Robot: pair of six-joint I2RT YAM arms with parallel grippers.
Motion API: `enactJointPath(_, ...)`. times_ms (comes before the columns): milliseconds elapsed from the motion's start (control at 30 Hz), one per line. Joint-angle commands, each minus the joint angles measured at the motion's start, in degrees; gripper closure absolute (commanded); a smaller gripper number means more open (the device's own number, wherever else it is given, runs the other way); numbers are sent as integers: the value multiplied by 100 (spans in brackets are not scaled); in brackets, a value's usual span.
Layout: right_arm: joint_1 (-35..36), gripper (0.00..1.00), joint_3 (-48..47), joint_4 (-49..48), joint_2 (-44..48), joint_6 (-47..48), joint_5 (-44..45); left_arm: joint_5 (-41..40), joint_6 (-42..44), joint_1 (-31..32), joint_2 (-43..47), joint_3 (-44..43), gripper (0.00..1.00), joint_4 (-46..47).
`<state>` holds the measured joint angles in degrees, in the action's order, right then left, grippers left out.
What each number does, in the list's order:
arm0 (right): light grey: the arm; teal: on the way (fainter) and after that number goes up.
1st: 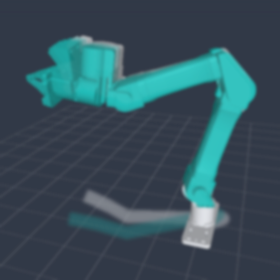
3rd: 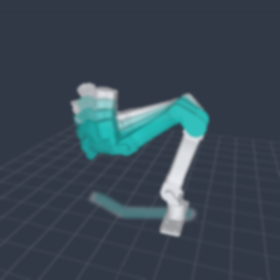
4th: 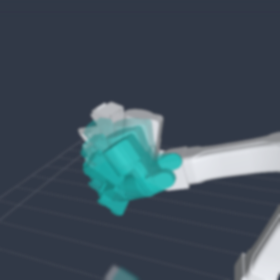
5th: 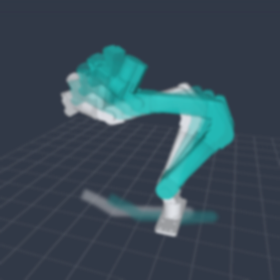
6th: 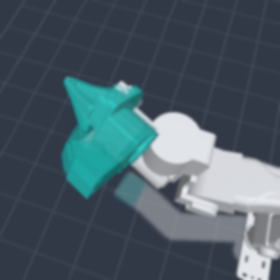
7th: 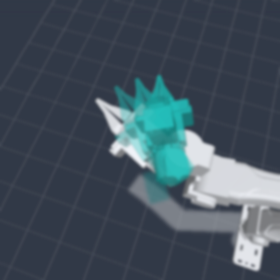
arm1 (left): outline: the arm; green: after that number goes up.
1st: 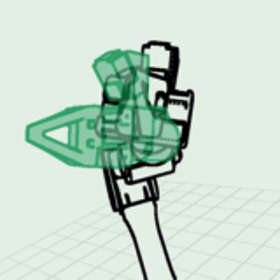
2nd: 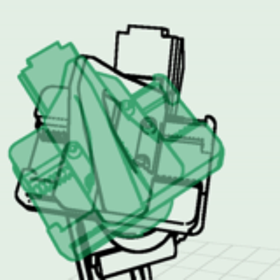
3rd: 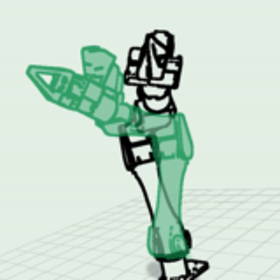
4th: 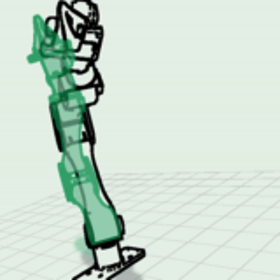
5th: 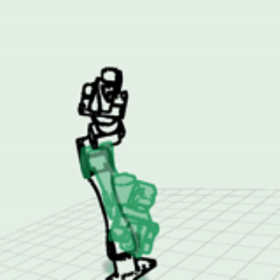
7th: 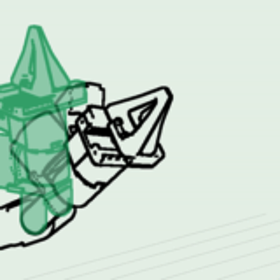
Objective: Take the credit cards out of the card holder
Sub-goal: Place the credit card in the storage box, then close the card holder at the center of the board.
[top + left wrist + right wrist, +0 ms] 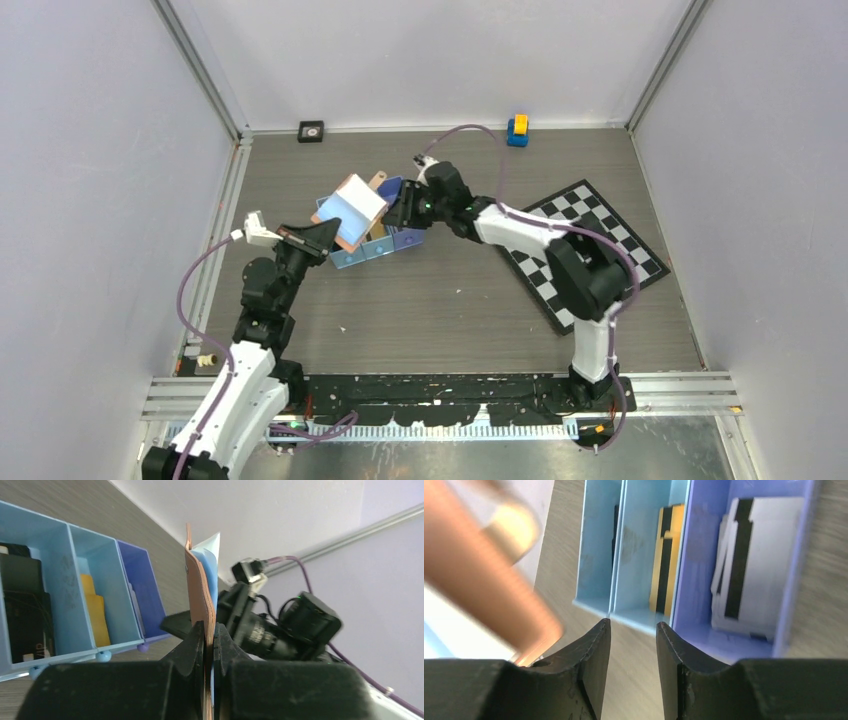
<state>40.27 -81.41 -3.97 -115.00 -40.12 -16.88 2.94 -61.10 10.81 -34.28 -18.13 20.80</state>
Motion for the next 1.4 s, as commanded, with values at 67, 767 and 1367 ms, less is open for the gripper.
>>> enactJointPath(67,-120,49,1734,-896,1939,195,310,1294,-320,-7,-830,-259,100,1574)
enactJointPath(767,-1374,18,3695,-2479,3558,-883,-40,3102,-1739,-5,-4193,-701,100,4859)
enactJointPath(1367,-1160,62,3401,-3604,2818,-1224,-1513,3588,-1909,231,-5147,-1207,100,4796)
